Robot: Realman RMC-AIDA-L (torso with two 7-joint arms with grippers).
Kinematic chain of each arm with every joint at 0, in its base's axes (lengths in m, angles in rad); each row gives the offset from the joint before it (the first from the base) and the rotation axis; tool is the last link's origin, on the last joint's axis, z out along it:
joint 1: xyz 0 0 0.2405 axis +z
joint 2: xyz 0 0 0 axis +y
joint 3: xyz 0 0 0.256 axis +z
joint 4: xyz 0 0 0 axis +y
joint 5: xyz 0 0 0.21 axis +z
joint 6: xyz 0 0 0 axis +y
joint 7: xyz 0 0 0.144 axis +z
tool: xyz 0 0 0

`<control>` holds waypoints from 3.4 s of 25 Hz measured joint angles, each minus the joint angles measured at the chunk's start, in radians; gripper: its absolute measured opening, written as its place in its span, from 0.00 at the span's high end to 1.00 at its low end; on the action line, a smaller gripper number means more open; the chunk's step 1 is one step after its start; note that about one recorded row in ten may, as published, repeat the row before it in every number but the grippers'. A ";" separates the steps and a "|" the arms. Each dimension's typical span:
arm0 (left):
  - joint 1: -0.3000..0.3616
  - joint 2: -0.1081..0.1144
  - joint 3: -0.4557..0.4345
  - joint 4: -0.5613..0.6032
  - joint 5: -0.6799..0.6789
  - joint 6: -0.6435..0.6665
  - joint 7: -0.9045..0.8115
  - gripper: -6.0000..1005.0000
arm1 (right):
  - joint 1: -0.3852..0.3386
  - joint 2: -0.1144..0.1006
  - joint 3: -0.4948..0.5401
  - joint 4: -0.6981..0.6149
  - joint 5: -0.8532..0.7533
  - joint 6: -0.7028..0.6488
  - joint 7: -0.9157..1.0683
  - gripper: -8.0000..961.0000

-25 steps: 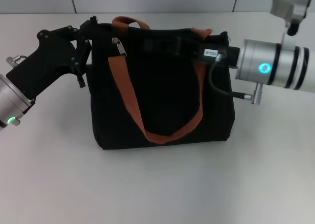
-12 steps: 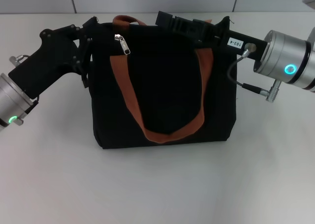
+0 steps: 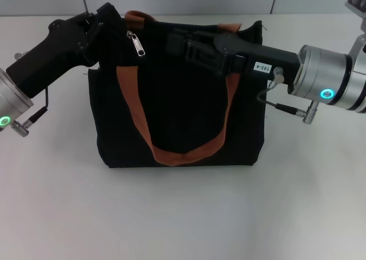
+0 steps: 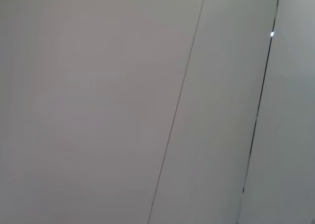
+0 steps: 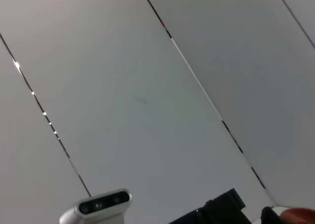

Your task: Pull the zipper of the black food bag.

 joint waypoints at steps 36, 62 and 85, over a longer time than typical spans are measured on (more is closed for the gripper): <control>-0.014 -0.005 0.031 -0.001 0.006 0.001 0.000 0.96 | 0.089 0.000 -0.104 0.029 0.004 0.135 0.313 0.51; -0.023 -0.008 0.037 -0.002 0.006 0.001 -0.001 0.96 | 0.116 0.000 -0.141 0.029 0.004 0.181 0.360 0.45; -0.034 -0.008 0.038 0.001 0.003 0.051 -0.048 0.96 | -0.013 0.000 -0.165 0.022 0.192 0.030 -0.069 0.38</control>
